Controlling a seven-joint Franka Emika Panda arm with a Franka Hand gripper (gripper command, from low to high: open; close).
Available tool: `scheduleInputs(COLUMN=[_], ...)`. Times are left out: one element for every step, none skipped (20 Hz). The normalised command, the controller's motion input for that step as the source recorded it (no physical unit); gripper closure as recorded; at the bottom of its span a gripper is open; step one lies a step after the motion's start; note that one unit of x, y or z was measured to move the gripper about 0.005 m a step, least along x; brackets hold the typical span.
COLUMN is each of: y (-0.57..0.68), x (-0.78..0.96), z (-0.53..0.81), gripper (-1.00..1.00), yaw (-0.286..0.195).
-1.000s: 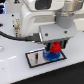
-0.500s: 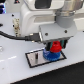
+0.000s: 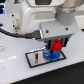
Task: Insert the blue gear onto the right peg, followed by the red gear
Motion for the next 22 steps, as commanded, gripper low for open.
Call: scheduleInputs(y=[-0.1, -0.12, -0.13, -0.15, -0.09, -0.11, -0.19, -0.14, -0.11, -0.01, -0.16, -0.01, -0.01, -0.01, 0.01, 0.01, 0.02, 0.02, 0.01, 0.0, -0.01, 0.0], x=[0.24, 0.22, 0.19, 0.18, 0.2, 0.21, 0.22, 0.2, 0.17, 0.3, 0.17, 0.16, 0.06, 0.15, 0.11, 0.08, 0.05, 0.16, 0.14, 0.01, 0.05, 0.03], z=[-0.1, 0.03, -0.05, -0.08, -0.04, 0.0, -0.06, -0.03, -0.1, 0.3, 0.2, -0.07, -0.12, 0.1, -0.09, 0.11, -0.01, 0.24, 0.29, 0.46, 0.03, 0.37], gripper=[1.0, 1.0, 1.0, 1.0, 1.0, 1.0, 1.0, 1.0, 1.0, 1.0, 1.0, 1.0, 1.0, 1.0, 1.0, 1.0, 1.0, 1.0, 1.0, 1.0, 1.0, 1.0], yaw=[0.0, 0.0, 0.0, 0.0, 0.0, 0.0, 0.0, 0.0, 0.0, 0.0, 0.0, 0.0, 0.0, 0.0, 0.0, 0.0, 0.0, 0.0, 0.0, 0.0, 0.0, 0.0])
